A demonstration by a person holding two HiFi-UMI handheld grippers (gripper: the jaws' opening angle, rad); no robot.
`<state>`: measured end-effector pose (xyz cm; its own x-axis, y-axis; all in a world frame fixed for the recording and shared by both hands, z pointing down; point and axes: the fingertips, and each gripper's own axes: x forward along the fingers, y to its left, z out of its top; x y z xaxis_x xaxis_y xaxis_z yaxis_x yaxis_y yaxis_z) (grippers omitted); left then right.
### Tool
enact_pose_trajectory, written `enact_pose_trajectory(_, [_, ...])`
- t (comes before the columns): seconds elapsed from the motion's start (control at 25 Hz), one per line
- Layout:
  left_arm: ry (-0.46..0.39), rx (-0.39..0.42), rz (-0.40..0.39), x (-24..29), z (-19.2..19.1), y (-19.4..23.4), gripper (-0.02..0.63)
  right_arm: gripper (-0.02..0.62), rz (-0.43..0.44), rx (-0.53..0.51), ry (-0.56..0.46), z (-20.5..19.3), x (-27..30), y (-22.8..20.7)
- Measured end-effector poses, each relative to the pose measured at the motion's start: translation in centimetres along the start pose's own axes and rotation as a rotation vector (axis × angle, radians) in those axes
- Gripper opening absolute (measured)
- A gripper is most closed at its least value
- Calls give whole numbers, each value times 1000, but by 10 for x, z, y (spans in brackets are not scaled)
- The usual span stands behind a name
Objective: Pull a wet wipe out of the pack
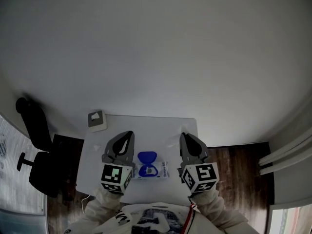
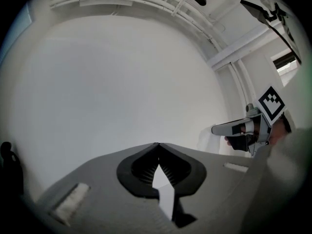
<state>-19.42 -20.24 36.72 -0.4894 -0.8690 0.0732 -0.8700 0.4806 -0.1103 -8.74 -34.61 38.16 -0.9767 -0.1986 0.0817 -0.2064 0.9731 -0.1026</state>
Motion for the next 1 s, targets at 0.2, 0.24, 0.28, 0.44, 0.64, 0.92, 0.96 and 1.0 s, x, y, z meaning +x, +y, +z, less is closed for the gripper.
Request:
enact_pose_trajectory(0.2, [31, -27, 10, -4, -11, -11, 5, 5, 32, 21, 20, -10, -6, -4])
enact_pose_trajectory(0.24, [35, -34, 10, -6, -13, -13, 5, 6, 32, 27, 19, -12, -9, -4])
enact_pose_trajectory(0.28, [39, -39, 10, -9, -14, -14, 5, 5, 29, 38, 14, -12, -12, -3])
enact_pose_trajectory(0.44, [43, -49, 0, -24, -21, -13, 5, 5, 34, 56, 5, -15, -22, 13])
enact_pose_trajectory(0.64, [30, -57, -20, -59, -25, 1, 5, 5, 12, 7, 4, -16, -37, 52])
enact_pose_trajectory(0.92, [20, -56, -57, -130, -38, 26, 5, 5, -31, -1, -27, -22, -69, 124])
enact_pose_trajectory(0.96, [17, -55, -59, -140, -39, 29, 5, 5, -35, -4, -30, -23, -73, 134])
enact_pose_trajectory(1.0, [14, -56, -61, -149, -41, 31, 5, 5, -40, -9, -31, -24, -79, 143])
